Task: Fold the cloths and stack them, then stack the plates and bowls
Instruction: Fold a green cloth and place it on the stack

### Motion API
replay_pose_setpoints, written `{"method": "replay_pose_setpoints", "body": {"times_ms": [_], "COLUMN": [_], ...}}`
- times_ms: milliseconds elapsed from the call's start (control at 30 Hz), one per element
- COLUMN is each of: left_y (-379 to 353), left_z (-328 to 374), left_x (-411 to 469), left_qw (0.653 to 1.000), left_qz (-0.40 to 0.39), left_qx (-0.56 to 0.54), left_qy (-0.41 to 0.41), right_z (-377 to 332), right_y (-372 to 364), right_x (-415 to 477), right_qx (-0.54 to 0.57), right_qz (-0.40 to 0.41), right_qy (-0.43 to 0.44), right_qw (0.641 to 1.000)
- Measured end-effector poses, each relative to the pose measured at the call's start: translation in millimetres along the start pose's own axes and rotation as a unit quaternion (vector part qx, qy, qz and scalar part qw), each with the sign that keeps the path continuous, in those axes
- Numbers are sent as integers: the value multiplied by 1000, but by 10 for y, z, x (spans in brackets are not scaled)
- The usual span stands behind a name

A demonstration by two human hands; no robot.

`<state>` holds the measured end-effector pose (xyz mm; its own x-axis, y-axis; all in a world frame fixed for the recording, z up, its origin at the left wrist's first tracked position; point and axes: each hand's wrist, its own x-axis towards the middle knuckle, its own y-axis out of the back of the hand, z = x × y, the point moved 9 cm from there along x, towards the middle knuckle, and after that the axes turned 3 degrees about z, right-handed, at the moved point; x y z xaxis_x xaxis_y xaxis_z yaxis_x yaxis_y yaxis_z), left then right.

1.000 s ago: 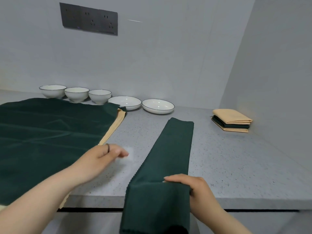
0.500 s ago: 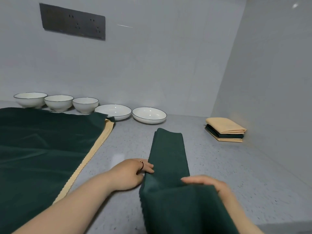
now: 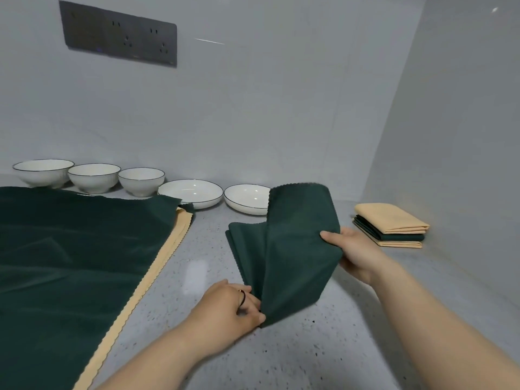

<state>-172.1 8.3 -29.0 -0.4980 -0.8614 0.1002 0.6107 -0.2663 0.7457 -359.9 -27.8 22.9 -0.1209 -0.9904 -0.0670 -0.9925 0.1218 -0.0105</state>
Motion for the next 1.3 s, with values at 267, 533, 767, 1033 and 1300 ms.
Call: {"method": "replay_pose_setpoints", "body": {"times_ms": [267, 533, 767, 1033, 1300], "left_y": [152, 168, 413, 236, 230], "left_z": [-121, -187, -53, -131, -257], "left_x": [46, 97, 139, 302, 314], "left_qw": [981, 981, 974, 983, 979], "left_qz": [88, 119, 190, 129, 139], "left_qx": [-145, -78, 42, -34, -46], "left_qy": [91, 129, 120, 124, 143], "right_z": [54, 352, 460, 339, 548], "right_y": [-329, -485, -525, -607, -586], "right_x": [309, 489, 562, 622, 772], "right_qx": [25, 58, 53, 130, 21], "right_qz": [-80, -68, -68, -146, -63], "right_qy": [-60, -113, -130, -73, -166], "right_qw": [995, 990, 988, 978, 984]}}
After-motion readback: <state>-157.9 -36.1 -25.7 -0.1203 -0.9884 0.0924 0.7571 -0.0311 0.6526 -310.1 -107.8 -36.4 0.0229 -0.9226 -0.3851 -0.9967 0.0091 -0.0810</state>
